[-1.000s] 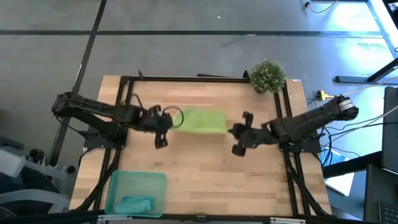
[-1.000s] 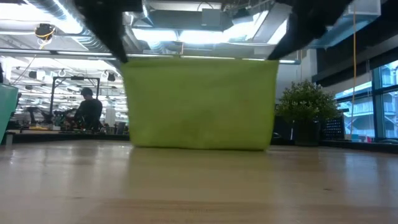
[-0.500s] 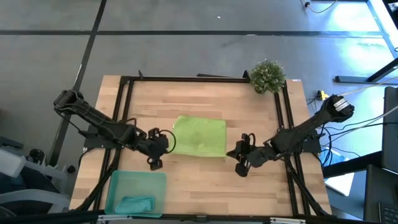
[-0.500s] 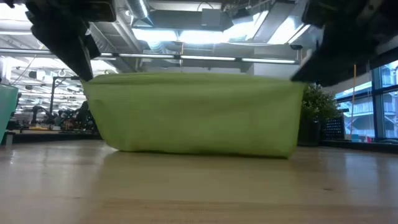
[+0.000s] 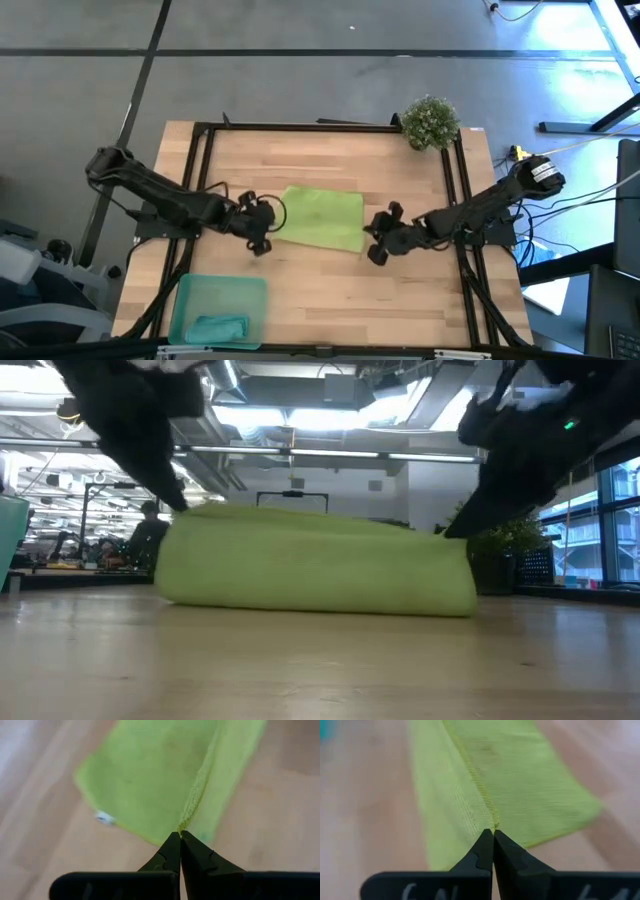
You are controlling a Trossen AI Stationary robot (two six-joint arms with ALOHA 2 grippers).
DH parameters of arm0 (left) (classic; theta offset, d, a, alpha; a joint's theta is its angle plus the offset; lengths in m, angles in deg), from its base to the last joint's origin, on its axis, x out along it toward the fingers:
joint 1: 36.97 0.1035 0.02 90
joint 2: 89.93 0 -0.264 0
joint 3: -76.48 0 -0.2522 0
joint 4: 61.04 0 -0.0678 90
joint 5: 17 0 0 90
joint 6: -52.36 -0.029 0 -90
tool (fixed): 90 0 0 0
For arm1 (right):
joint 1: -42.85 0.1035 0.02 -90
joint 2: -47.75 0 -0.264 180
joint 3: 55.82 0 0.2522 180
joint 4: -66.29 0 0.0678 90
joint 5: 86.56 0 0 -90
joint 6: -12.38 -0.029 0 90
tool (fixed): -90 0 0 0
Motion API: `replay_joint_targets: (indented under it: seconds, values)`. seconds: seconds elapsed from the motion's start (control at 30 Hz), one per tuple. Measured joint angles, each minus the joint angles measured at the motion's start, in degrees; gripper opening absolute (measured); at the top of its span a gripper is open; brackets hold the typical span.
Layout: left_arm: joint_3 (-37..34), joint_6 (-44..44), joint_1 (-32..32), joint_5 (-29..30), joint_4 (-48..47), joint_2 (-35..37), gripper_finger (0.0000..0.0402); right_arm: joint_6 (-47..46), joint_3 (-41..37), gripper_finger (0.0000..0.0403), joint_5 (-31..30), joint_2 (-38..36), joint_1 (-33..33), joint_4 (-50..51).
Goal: Roll microfiber towels into tight, uniform cylinder then place into a basket
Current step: Fold the yellow green microfiber towel
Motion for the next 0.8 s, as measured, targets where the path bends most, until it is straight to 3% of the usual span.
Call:
replay_joint_targets:
  seconds: [0.33, 0.8]
  values:
    - [0.00, -5.96, 10.76, 1.73, 2.12, -7.27, 0.0000, 6.49, 0.04, 0.0005, -2.01, 0.00, -8.49, 1.73]
    - [0.09, -9.75, 16.65, 6.19, 7.26, -14.71, 0.0000, 13.94, 0.04, 0.0005, -1.79, 0.55, -16.83, 1.38]
